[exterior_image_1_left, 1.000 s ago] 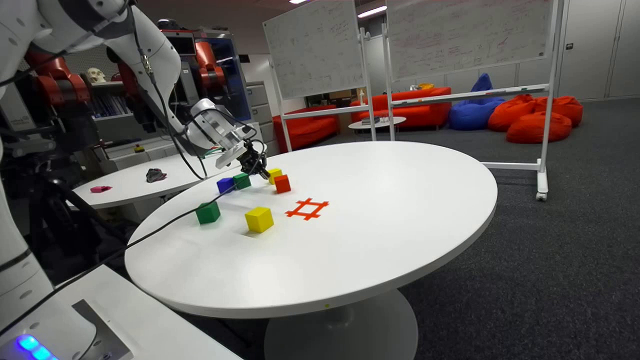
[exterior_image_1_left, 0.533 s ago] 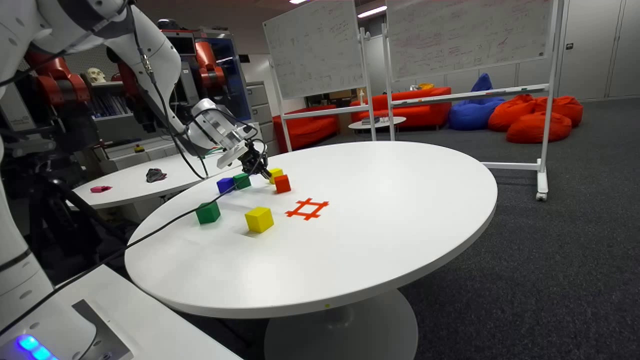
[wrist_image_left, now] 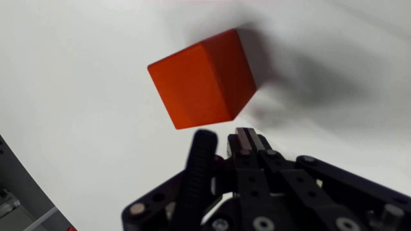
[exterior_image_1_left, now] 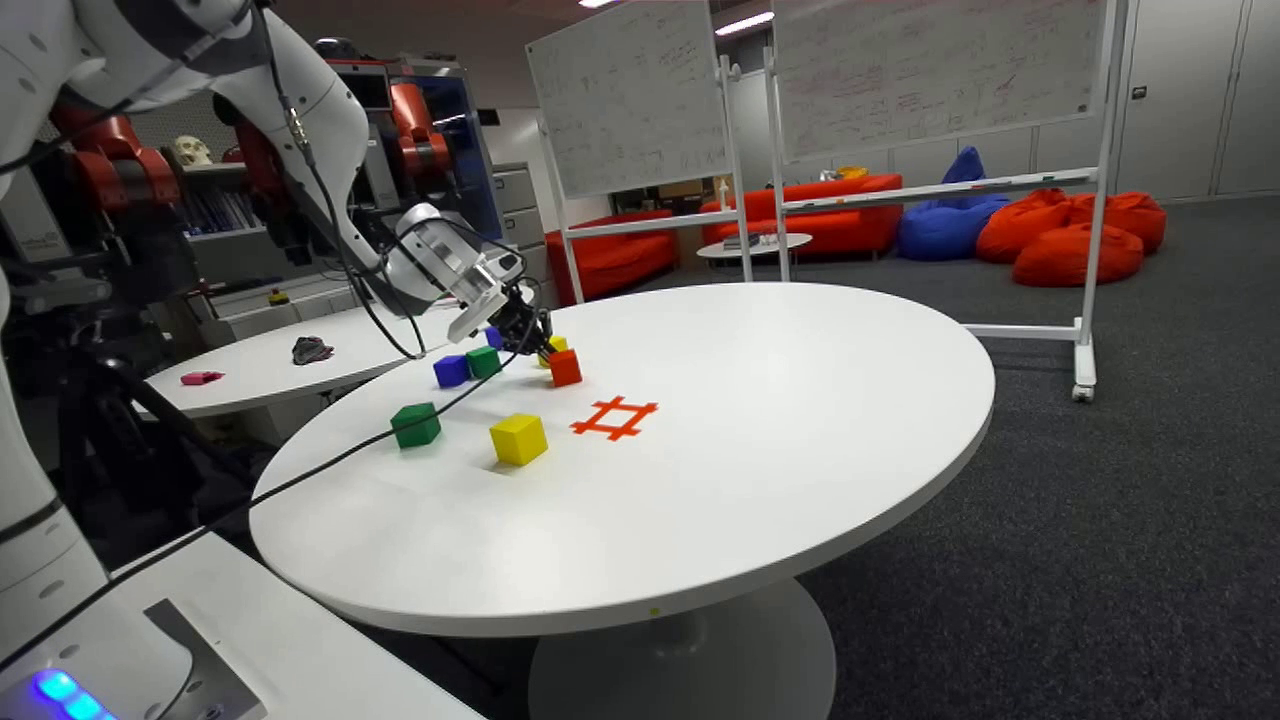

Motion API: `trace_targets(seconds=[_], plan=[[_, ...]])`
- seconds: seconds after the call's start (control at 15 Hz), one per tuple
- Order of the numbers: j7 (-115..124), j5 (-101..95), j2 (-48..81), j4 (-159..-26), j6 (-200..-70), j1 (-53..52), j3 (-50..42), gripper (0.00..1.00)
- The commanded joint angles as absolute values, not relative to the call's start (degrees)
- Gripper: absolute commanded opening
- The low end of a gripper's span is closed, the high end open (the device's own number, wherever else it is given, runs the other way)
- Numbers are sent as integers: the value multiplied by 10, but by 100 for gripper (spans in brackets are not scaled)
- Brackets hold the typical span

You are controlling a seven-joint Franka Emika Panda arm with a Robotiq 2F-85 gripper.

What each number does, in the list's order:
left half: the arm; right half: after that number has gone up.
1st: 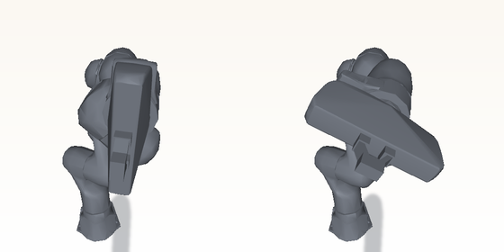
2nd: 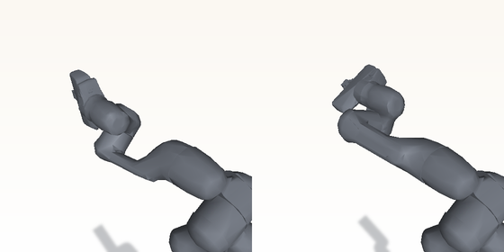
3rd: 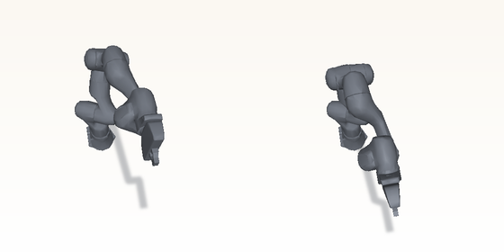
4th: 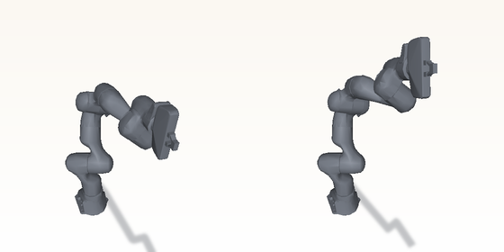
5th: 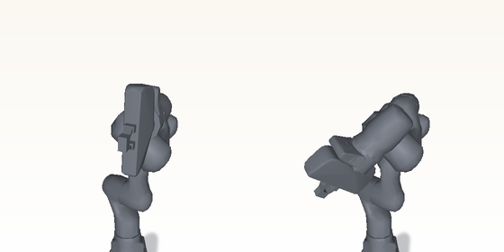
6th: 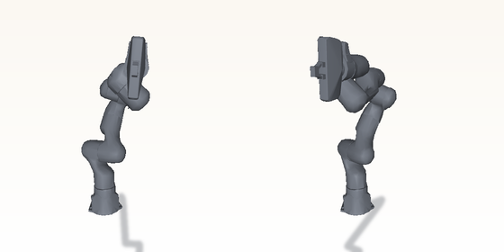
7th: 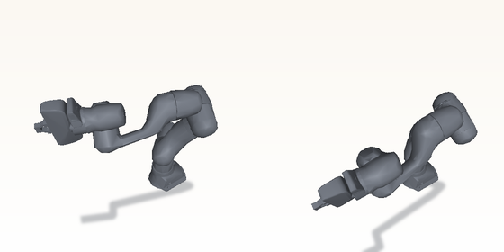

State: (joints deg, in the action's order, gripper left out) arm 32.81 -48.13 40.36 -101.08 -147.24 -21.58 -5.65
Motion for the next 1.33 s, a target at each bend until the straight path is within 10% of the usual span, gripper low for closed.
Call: trace_targets(seconds=[0.0,1.27], plan=[[328,-503,397,-1027,-1449,-223,-69,0],[412,-587,366,-1122,-1397,-193,-87,0]])
